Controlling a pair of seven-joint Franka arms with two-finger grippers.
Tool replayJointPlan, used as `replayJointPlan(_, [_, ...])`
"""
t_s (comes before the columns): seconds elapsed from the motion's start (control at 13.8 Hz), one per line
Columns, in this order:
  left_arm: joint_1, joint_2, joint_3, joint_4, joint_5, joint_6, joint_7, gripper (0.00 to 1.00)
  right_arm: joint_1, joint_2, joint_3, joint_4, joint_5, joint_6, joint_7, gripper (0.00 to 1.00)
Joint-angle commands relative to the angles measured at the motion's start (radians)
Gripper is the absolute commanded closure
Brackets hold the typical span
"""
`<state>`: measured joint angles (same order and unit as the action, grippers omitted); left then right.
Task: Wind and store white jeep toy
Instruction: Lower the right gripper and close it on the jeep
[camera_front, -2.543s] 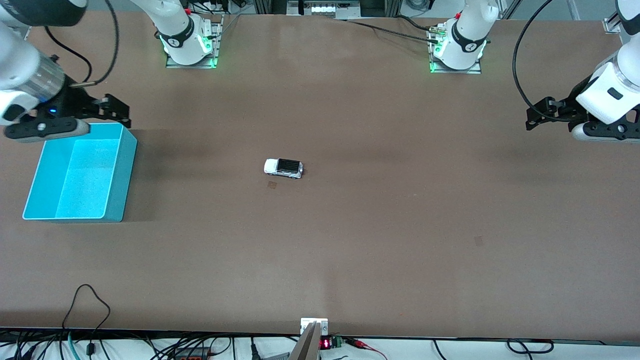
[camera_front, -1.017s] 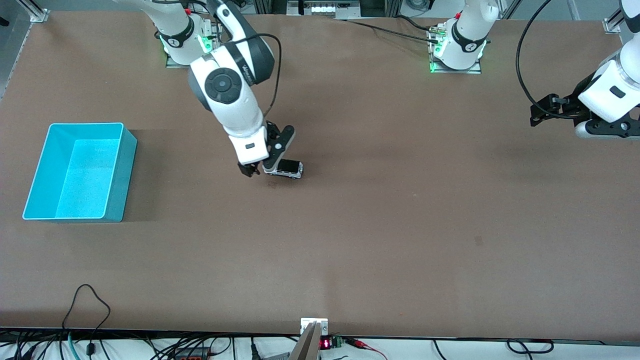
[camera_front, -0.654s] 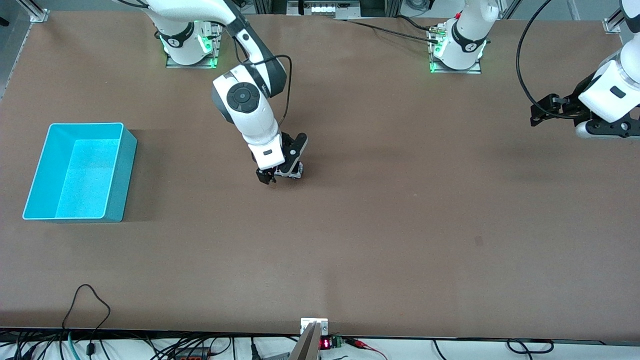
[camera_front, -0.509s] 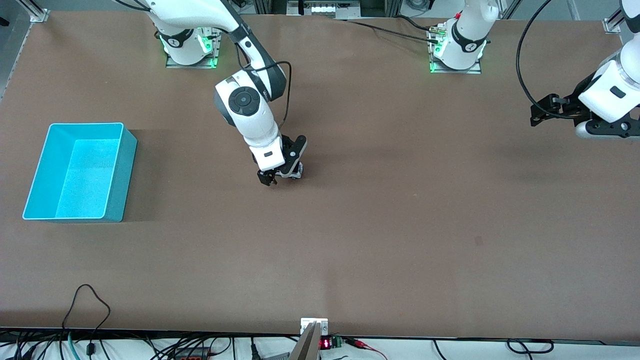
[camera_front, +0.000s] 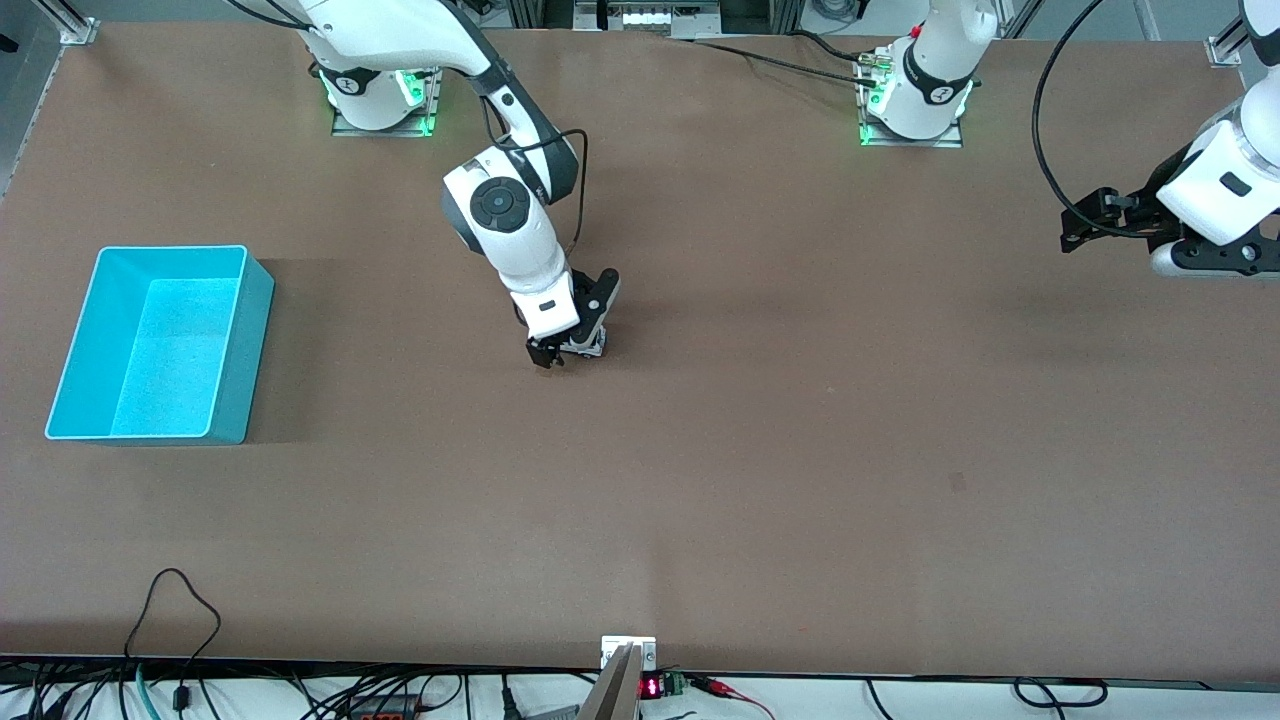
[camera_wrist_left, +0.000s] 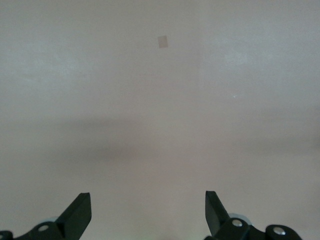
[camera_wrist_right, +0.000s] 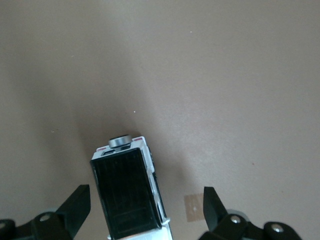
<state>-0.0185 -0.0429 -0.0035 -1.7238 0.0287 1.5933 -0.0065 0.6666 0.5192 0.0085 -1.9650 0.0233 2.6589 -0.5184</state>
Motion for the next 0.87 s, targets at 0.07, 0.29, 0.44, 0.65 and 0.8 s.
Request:
replayJointPlan(0.07, [-0.003,0.015,-0.001,0.032,0.017,-0.023,-0.01,0.0,0.002,0.013,0.013,-0.022,0.013,0.044,-0.029,0.0])
replayJointPlan(0.29, [-0.003,0.015,-0.001,0.032,0.019,-0.023,-0.018,0.0,0.002,0.027,0.015,-0.028,0.013,0.079,-0.028,0.0])
replayJointPlan(0.44, [-0.005,0.015,-0.001,0.032,0.017,-0.023,-0.02,0.0,0.002,0.025,0.015,-0.034,0.015,0.081,-0.025,0.0])
replayJointPlan(0.65, [-0.005,0.015,-0.001,0.032,0.017,-0.023,-0.02,0.0,0.007,0.022,0.015,-0.037,0.013,0.082,-0.031,0.48])
replayJointPlan(0.8, [-0.005,0.015,-0.001,0.032,0.017,-0.023,-0.02,0.0,0.007,0.013,0.015,-0.045,0.013,0.079,-0.02,0.93])
